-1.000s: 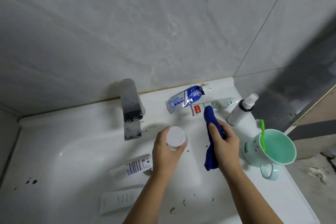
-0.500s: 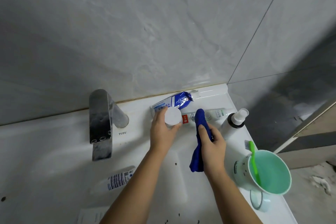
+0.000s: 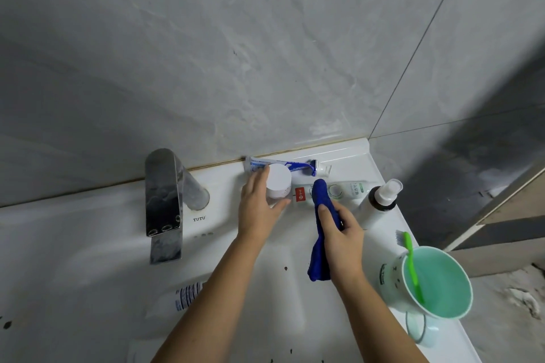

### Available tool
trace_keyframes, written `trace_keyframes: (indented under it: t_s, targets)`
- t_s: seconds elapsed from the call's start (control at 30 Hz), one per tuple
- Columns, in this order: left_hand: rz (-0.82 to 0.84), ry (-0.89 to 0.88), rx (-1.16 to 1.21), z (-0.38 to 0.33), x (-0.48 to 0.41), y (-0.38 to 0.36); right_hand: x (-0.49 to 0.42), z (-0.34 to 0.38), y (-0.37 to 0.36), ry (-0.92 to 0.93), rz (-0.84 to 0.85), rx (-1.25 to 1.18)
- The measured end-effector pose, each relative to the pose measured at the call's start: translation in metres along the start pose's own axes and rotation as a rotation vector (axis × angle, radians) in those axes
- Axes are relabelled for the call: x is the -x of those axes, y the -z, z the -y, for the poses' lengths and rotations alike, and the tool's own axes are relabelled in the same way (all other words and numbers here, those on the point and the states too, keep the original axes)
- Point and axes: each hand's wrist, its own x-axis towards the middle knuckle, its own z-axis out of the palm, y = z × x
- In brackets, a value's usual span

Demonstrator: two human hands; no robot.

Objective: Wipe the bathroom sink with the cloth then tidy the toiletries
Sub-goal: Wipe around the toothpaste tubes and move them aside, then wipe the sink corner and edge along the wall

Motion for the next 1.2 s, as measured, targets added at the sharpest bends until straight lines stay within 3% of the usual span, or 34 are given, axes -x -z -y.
trace_keyframes:
  t_s: [0.17,0.37,0.7,0.87,1.0,1.1,1.2]
  targets:
    - [-0.037,0.005,0.009,0.000,0.043,0.023,0.016,0.000,0.002,0.016,0.069,0.051]
    - [-0.101,0.115,-0.014,0.036,0.144,0.066,0.065,-0.014,-0.006,-0.013,0.288,0.146]
    - [-0.353,0.264,-0.229,0.129,0.219,0.198,0.148,-0.058,-0.122,0.006,0.640,0.385]
    - [-0.302,0.156,-0.404,0.179,0.177,0.238,0.146,-0.056,-0.209,0.259,0.524,0.605]
    - [-0.221,0.038,-0.487,0.220,0.115,0.255,0.109,-0.058,-0.263,0.615,0.361,0.893]
    - [-0.100,-0.065,-0.505,0.245,0.068,0.256,0.081,-0.068,-0.276,0.550,0.252,1.153]
    - [-0.074,-0.119,-0.439,0.261,0.043,0.248,0.076,-0.085,-0.290,0.541,0.144,1.158]
